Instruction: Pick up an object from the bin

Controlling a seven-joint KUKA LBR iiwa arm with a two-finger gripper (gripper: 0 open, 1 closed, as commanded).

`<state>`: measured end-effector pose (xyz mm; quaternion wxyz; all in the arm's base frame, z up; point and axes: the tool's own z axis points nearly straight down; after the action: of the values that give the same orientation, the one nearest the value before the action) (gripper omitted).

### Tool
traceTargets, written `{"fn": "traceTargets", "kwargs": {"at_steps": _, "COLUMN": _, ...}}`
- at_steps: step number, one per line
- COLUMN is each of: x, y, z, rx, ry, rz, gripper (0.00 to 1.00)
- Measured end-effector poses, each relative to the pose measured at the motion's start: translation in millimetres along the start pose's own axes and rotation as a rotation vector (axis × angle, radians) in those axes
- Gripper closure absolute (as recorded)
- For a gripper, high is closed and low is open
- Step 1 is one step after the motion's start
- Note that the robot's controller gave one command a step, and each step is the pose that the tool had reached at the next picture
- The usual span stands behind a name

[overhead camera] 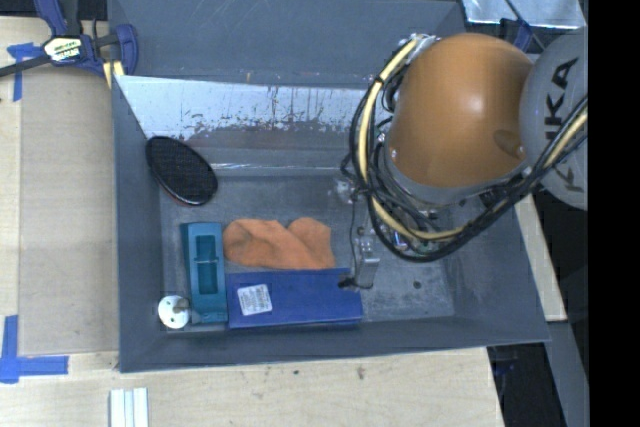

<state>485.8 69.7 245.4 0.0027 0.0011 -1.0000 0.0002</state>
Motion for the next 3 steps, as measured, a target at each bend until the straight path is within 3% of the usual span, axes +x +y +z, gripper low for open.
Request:
{"fn": "traceTargets", "kwargs": {"at_steps": 1, "x": -1.4, "y": 0, "z": -4, "rx": -0.001, "ry": -0.008, "rz": 0.002, "gripper": 0.0}}
{"fn": "traceTargets", "kwargs": {"at_steps": 2, "x": -33.5, "y": 37, "z": 41, "rx": -0.002, "ry": -0.018, "rz": -0.009, "gripper": 0.0}}
{"fn": "traceTargets", "kwargs": {"at_steps": 3, "x": -40.8, "y": 54, "z": 83, "rx": -0.002, "ry": -0.004, "rz": -0.003, "gripper": 0.0}}
